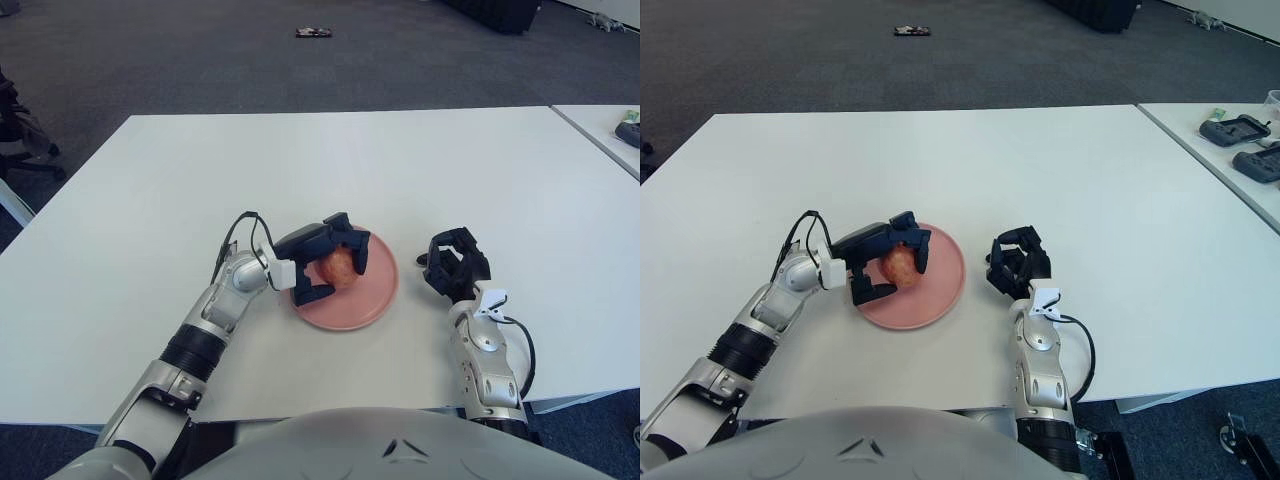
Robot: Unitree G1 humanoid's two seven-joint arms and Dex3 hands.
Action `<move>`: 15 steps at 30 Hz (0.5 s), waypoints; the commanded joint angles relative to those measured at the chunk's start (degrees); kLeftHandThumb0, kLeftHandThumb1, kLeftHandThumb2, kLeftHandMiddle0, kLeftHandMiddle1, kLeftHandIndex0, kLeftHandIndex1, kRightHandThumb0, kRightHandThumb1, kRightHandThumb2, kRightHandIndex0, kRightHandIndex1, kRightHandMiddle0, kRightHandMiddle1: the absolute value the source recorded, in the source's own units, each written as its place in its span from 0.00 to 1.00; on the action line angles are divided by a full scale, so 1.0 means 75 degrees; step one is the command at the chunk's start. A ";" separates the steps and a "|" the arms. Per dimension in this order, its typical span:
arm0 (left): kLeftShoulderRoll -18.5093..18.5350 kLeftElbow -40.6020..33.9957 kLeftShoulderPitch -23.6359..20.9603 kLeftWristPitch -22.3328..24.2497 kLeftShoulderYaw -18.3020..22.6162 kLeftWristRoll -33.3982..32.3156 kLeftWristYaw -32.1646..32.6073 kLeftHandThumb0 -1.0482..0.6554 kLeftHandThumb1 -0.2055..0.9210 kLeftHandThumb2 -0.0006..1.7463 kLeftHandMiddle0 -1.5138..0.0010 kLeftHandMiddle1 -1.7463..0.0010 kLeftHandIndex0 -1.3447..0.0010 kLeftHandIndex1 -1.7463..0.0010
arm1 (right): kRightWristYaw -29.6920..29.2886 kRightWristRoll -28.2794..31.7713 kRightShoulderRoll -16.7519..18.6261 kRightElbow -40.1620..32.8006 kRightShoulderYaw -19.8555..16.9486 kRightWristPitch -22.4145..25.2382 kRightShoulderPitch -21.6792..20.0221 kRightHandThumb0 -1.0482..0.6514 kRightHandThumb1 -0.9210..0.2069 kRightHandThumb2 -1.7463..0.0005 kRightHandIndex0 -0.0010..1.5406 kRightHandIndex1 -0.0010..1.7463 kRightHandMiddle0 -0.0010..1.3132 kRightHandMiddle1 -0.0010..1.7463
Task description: Put the apple into the plate.
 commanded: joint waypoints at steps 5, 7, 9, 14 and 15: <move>0.0419 0.0661 -0.0310 -0.1209 -0.0505 0.1460 0.0725 0.61 0.08 1.00 0.34 0.11 0.47 0.00 | -0.0017 0.0051 0.0026 0.0021 -0.0019 -0.0060 -0.0113 0.38 0.31 0.42 0.39 0.82 0.32 1.00; 0.0486 0.0983 -0.0460 -0.1618 -0.0639 0.1816 0.1014 0.61 0.09 0.99 0.35 0.11 0.48 0.00 | -0.0016 0.0055 0.0027 0.0013 -0.0019 -0.0054 -0.0109 0.38 0.31 0.42 0.40 0.82 0.32 1.00; 0.0534 0.1312 -0.0598 -0.2045 -0.0753 0.2227 0.1418 0.61 0.11 0.98 0.36 0.11 0.49 0.00 | -0.0020 0.0046 0.0029 0.0002 -0.0018 -0.0044 -0.0103 0.38 0.31 0.42 0.40 0.82 0.31 1.00; 0.0575 0.1693 -0.0740 -0.2492 -0.0888 0.2864 0.2165 0.61 0.14 0.96 0.38 0.09 0.51 0.00 | -0.0030 0.0031 0.0024 -0.0017 -0.0011 -0.0013 -0.0095 0.38 0.31 0.42 0.39 0.81 0.31 1.00; 0.0578 0.1683 -0.0719 -0.2456 -0.0906 0.2952 0.2248 0.61 0.16 0.96 0.40 0.06 0.52 0.00 | -0.0031 0.0030 0.0023 -0.0019 -0.0010 -0.0009 -0.0094 0.38 0.31 0.42 0.39 0.81 0.31 1.00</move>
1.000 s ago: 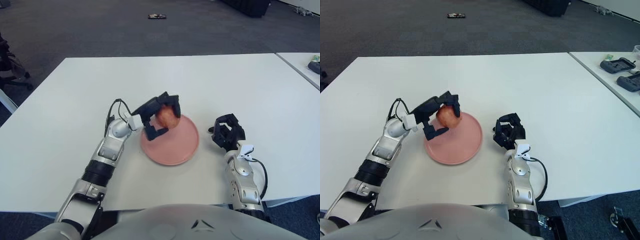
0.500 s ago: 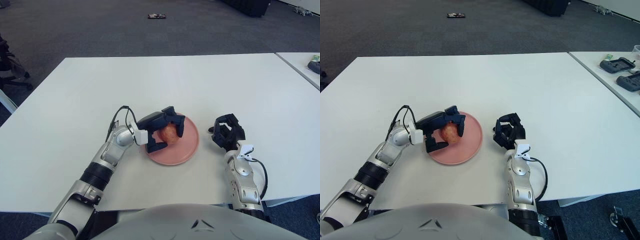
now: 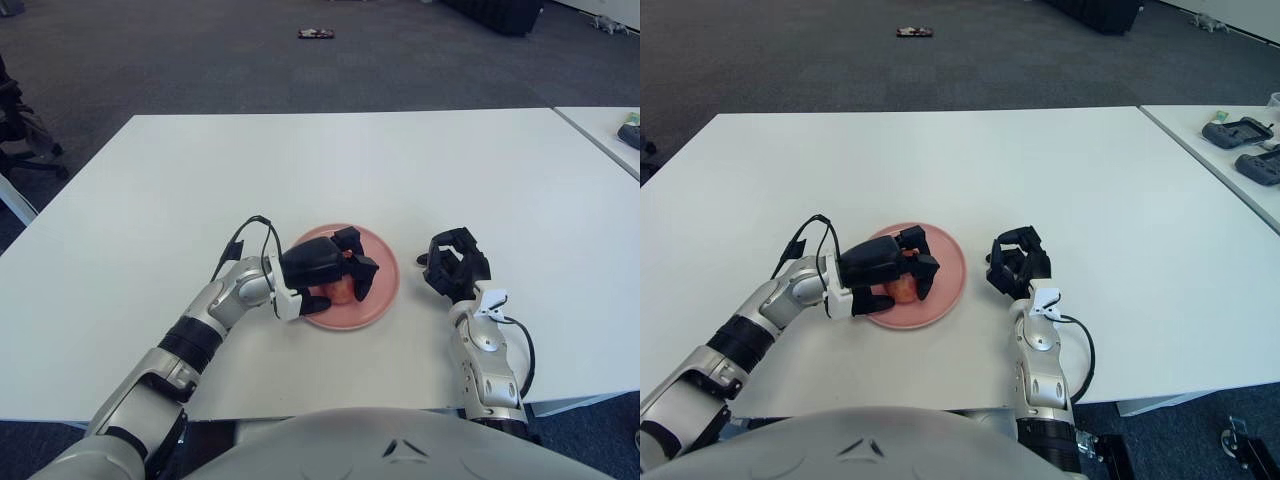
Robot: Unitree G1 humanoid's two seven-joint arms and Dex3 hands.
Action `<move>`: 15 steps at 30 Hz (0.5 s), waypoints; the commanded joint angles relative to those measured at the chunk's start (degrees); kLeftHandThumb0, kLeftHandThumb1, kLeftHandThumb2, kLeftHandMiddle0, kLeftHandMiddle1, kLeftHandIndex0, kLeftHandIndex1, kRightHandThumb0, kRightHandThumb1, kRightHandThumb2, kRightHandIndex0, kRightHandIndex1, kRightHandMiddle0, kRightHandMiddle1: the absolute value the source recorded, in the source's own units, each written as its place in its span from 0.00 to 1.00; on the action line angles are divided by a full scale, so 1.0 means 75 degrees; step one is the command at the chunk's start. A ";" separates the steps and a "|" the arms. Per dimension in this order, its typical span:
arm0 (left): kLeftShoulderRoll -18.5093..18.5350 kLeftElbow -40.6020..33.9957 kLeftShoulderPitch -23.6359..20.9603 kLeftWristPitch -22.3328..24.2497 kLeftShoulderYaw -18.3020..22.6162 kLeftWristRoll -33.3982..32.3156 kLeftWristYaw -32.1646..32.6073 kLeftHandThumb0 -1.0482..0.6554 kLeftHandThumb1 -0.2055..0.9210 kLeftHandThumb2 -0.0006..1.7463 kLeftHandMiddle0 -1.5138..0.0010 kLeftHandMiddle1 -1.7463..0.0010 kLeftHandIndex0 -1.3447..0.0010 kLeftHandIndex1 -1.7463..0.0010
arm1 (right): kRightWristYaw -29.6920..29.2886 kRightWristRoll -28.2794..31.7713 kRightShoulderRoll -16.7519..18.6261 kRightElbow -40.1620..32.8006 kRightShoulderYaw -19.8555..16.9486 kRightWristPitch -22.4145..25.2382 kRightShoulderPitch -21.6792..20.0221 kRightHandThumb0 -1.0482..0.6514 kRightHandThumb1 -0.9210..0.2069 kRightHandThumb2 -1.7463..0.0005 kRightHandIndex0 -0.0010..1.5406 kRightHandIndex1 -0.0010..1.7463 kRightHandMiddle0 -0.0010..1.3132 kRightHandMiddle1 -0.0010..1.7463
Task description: Put the apple into the plate.
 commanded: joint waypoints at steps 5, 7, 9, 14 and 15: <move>0.0116 -0.0026 0.0256 0.0289 -0.0206 0.0528 0.0349 0.61 0.15 0.98 0.42 0.01 0.52 0.01 | -0.0030 0.0007 0.0012 -0.0021 -0.0005 -0.0010 -0.0089 0.38 0.31 0.42 0.39 0.81 0.31 1.00; 0.0110 -0.0023 0.0276 0.0205 -0.0217 0.0639 0.0590 0.61 0.17 0.97 0.43 0.00 0.53 0.00 | -0.0028 0.0008 0.0012 -0.0028 -0.0006 0.0002 -0.0089 0.38 0.31 0.42 0.39 0.81 0.31 1.00; 0.0109 0.0045 0.0286 0.0050 -0.0253 0.0860 0.0947 0.61 0.17 0.97 0.43 0.00 0.53 0.01 | -0.0025 0.0010 0.0012 -0.0022 -0.0007 -0.0005 -0.0091 0.38 0.31 0.42 0.39 0.81 0.31 1.00; 0.0224 0.0345 0.0082 -0.0412 -0.0457 0.1393 0.1606 0.61 0.29 0.87 0.49 0.00 0.57 0.07 | -0.0021 -0.0010 -0.0003 0.0005 0.0000 -0.0025 -0.0103 0.38 0.30 0.43 0.39 0.81 0.31 1.00; 0.0245 0.0393 0.0040 -0.0464 -0.0495 0.1460 0.1688 0.61 0.31 0.85 0.50 0.00 0.58 0.07 | -0.0021 -0.0012 -0.0005 0.0008 0.0001 -0.0024 -0.0105 0.38 0.30 0.43 0.39 0.81 0.31 1.00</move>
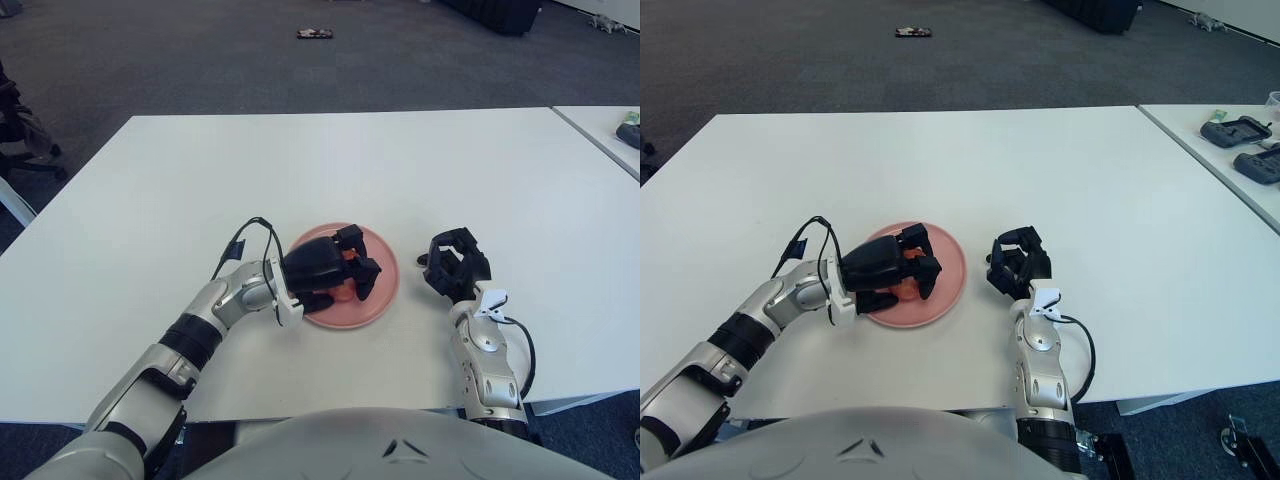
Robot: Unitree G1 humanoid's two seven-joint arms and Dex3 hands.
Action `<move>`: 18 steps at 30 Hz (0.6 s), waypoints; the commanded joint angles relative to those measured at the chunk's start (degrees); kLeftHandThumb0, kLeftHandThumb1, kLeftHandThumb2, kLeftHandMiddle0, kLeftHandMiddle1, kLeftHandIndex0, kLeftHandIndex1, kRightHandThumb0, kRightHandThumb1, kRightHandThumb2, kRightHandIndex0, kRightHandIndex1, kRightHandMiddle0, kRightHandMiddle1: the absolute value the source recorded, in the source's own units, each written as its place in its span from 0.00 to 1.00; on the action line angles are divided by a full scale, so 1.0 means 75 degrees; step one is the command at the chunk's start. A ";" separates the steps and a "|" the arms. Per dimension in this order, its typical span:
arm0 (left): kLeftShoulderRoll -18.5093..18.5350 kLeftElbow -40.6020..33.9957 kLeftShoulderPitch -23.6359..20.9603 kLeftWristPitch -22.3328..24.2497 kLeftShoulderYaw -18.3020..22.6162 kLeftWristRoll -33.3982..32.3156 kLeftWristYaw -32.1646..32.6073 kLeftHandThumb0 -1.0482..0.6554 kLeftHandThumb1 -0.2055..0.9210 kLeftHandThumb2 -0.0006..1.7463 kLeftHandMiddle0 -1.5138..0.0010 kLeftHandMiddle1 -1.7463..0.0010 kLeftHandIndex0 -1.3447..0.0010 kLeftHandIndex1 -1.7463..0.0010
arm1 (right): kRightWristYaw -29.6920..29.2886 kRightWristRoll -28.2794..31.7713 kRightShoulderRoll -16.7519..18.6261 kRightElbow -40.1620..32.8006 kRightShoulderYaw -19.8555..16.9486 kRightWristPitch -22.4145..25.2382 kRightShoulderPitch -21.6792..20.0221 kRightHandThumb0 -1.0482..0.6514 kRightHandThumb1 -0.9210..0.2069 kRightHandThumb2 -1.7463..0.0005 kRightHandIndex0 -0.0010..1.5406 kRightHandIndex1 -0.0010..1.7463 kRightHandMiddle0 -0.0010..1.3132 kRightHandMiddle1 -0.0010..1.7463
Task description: Put the apple into the plate.
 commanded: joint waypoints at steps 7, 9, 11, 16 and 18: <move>0.0499 0.0825 -0.0817 -0.0701 -0.0844 0.0692 -0.0250 0.31 0.73 0.59 0.88 0.21 0.89 0.23 | 0.0017 0.0014 -0.0016 0.0019 0.0008 -0.0005 -0.0113 0.38 0.30 0.44 0.38 0.81 0.30 1.00; 0.0517 0.0867 -0.1045 -0.0757 -0.0960 0.0634 -0.0402 0.23 0.81 0.54 0.94 0.32 0.94 0.31 | 0.0042 0.0030 -0.0019 0.0037 0.0011 -0.0041 -0.0116 0.38 0.29 0.44 0.38 0.81 0.30 1.00; 0.0595 0.0859 -0.1118 -0.0776 -0.1068 0.0756 -0.0421 0.17 0.91 0.49 0.97 0.51 0.98 0.44 | 0.0059 0.0038 -0.0019 0.0042 0.0013 -0.0076 -0.0107 0.38 0.29 0.44 0.37 0.81 0.30 1.00; 0.0691 0.0822 -0.1268 -0.0733 -0.1259 0.0598 -0.0771 0.11 0.98 0.49 1.00 0.75 1.00 0.66 | 0.0025 0.0019 0.0006 0.0021 0.0004 -0.0040 -0.0096 0.39 0.27 0.46 0.38 0.81 0.29 1.00; 0.0702 0.0826 -0.1292 -0.0718 -0.1304 0.0473 -0.0898 0.09 0.99 0.51 1.00 0.83 1.00 0.75 | 0.0010 0.0017 0.0020 0.0017 0.0000 -0.0034 -0.0095 0.39 0.26 0.46 0.38 0.81 0.28 1.00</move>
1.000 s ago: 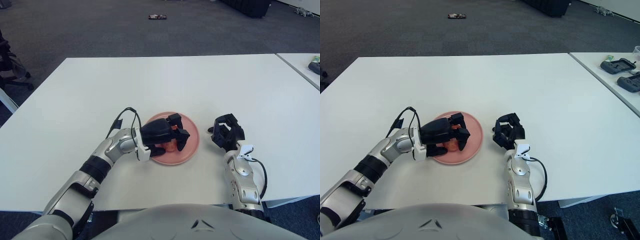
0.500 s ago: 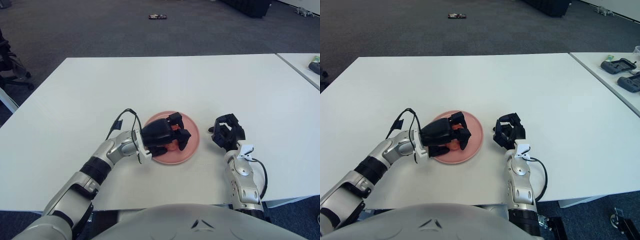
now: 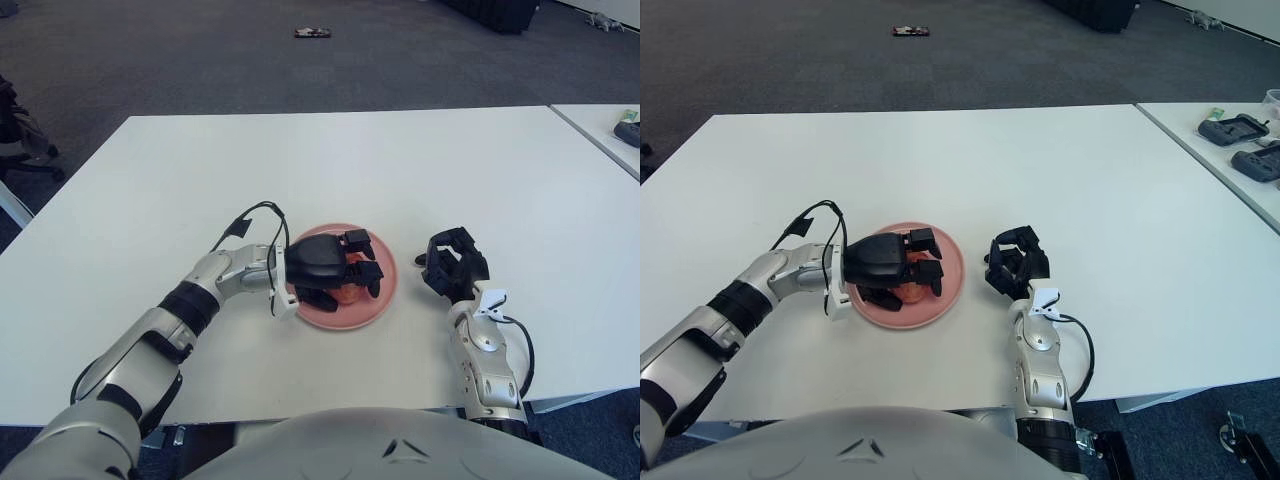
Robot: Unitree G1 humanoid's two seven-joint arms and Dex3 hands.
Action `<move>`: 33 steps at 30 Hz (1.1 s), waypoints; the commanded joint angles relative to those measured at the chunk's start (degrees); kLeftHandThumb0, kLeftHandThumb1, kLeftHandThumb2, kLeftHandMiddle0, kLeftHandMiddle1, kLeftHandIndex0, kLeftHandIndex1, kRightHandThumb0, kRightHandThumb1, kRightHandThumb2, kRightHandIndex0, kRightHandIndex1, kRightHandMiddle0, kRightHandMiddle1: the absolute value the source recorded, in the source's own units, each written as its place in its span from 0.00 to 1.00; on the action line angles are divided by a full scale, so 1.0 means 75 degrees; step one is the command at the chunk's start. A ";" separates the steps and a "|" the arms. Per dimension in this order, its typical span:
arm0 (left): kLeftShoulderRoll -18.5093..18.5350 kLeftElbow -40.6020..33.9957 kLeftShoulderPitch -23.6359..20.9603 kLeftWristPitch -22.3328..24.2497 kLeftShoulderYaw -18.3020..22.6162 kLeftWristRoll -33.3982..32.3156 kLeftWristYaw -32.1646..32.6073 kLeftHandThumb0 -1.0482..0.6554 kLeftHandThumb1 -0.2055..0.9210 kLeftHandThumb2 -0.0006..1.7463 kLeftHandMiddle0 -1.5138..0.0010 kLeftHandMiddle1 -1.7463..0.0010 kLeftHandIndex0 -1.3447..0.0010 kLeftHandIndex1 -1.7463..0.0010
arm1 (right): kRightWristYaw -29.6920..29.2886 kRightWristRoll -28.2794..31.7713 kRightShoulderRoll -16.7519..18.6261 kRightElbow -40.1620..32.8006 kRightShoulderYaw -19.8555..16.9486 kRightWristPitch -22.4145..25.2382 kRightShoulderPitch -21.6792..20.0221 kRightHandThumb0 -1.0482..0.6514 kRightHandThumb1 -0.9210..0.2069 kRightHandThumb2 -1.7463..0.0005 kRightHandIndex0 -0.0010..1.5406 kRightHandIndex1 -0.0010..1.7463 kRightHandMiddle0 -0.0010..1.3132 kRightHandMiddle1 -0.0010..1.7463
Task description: Put the apple into the plate.
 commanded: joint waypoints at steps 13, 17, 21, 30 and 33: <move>0.0139 0.0112 0.0131 0.0163 -0.0412 -0.0481 -0.0939 0.00 1.00 0.59 1.00 1.00 1.00 0.97 | 0.0021 0.0039 0.0005 0.0019 0.0021 -0.0097 -0.0069 0.39 0.25 0.47 0.38 0.80 0.28 1.00; 0.0150 0.0081 0.0111 0.0187 -0.0388 -0.0498 -0.0956 0.00 1.00 0.59 1.00 1.00 1.00 0.98 | 0.0031 0.0078 0.0018 0.0018 0.0000 -0.0064 -0.0072 0.39 0.25 0.47 0.38 0.80 0.28 1.00; 0.0181 0.0003 0.0050 0.0194 -0.0305 -0.0606 -0.0997 0.00 1.00 0.59 1.00 1.00 1.00 0.98 | -0.0012 0.0072 0.0035 0.0016 -0.0022 -0.0005 -0.0078 0.39 0.26 0.47 0.38 0.81 0.28 1.00; 0.0155 -0.0065 0.0252 0.0169 0.0170 -0.1307 -0.0689 0.00 1.00 0.58 1.00 1.00 1.00 1.00 | -0.0102 0.0053 0.0072 0.0078 -0.0053 -0.0048 -0.0092 0.39 0.25 0.48 0.36 0.81 0.27 1.00; 0.0084 -0.0047 0.0343 0.0169 0.0414 -0.1536 -0.0531 0.00 1.00 0.58 1.00 1.00 1.00 1.00 | -0.0093 0.0037 0.0046 0.0072 -0.0037 -0.0010 -0.0085 0.39 0.24 0.48 0.35 0.81 0.27 1.00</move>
